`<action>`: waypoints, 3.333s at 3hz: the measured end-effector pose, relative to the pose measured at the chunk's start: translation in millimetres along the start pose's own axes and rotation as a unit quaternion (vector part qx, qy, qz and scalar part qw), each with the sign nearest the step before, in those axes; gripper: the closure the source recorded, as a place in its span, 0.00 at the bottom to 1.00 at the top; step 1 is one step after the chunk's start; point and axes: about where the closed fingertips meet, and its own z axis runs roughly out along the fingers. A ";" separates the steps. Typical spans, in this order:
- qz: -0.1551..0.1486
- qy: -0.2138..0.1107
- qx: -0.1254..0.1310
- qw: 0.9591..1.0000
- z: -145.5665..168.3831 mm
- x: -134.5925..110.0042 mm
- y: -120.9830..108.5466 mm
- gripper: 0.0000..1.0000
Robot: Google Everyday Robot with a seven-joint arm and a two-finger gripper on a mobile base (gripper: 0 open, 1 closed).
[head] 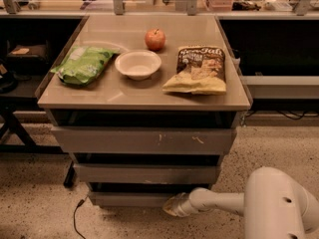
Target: Close bottom drawer
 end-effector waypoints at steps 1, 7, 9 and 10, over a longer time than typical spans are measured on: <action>0.000 0.000 0.000 1.000 0.0 0.0 0.0 0.59; 0.016 0.017 0.011 1.000 -21.4 16.7 10.2 0.00; 0.163 0.101 0.171 0.966 -179.0 92.8 -32.3 0.00; 0.197 0.126 0.228 0.945 -233.5 122.5 -39.5 0.00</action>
Offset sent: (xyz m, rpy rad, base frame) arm 0.0000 0.0000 0.0000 0.0000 0.0000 0.0000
